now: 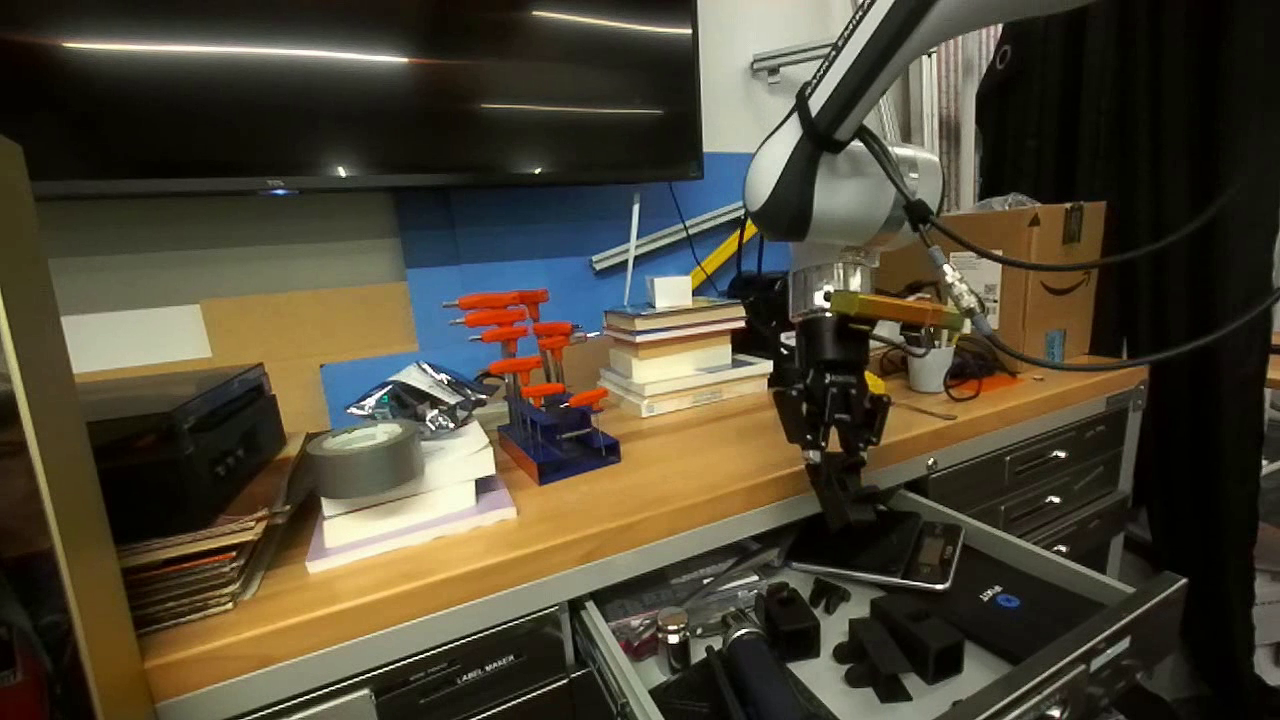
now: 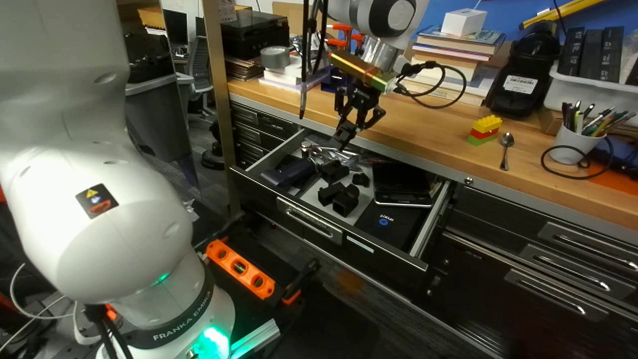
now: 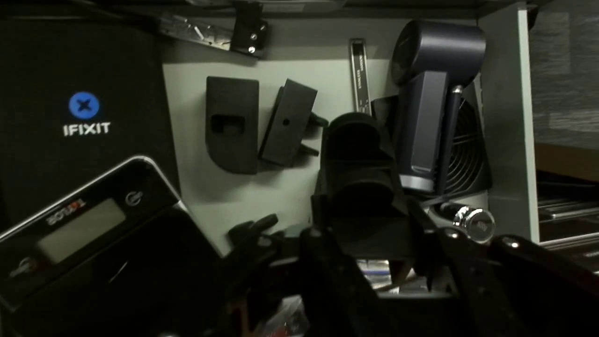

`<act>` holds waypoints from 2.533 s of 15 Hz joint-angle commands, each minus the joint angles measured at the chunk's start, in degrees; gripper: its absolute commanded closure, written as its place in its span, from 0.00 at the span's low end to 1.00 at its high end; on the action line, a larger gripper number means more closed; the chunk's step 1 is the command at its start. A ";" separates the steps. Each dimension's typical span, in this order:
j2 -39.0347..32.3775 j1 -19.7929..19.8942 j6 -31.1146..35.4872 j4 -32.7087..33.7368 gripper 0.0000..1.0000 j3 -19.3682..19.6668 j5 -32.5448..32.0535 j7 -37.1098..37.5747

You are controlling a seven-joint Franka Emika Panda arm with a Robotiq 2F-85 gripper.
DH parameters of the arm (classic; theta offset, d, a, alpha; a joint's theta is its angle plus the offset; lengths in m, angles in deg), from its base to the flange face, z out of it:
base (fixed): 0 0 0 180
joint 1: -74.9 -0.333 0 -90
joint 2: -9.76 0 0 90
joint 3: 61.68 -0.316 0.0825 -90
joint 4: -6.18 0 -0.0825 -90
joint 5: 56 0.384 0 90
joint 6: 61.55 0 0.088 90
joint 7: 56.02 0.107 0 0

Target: Pick up the three black objects from the countertop, put them in the drawer and close the drawer.

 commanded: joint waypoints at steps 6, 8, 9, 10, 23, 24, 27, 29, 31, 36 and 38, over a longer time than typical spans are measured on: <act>-0.97 1.15 -2.77 -6.29 0.75 -1.49 11.01 -8.70; -1.52 1.07 -3.47 -6.82 0.75 -1.62 11.81 -8.64; -1.98 1.04 -3.60 -6.95 0.75 -1.69 11.98 -8.55; -2.71 1.02 -3.65 -6.94 0.75 -1.80 12.08 -8.63; -11.99 -0.26 -0.43 -5.28 0.76 -3.84 7.44 -6.39; -12.43 -0.29 -0.37 -5.11 0.76 -3.93 7.13 -6.34; -13.33 -0.42 -0.57 -4.47 0.36 -3.93 5.76 -5.34; -13.58 -0.32 -0.61 -4.28 0.31 -3.89 5.27 -4.79; -13.58 -0.26 -0.59 -4.18 0.13 -3.85 4.95 -4.30; -10.01 -0.74 0.40 -5.98 0.00 -2.62 2.37 -0.24; -5.84 -1.41 1.31 -8.41 0.00 -0.96 -0.42 5.84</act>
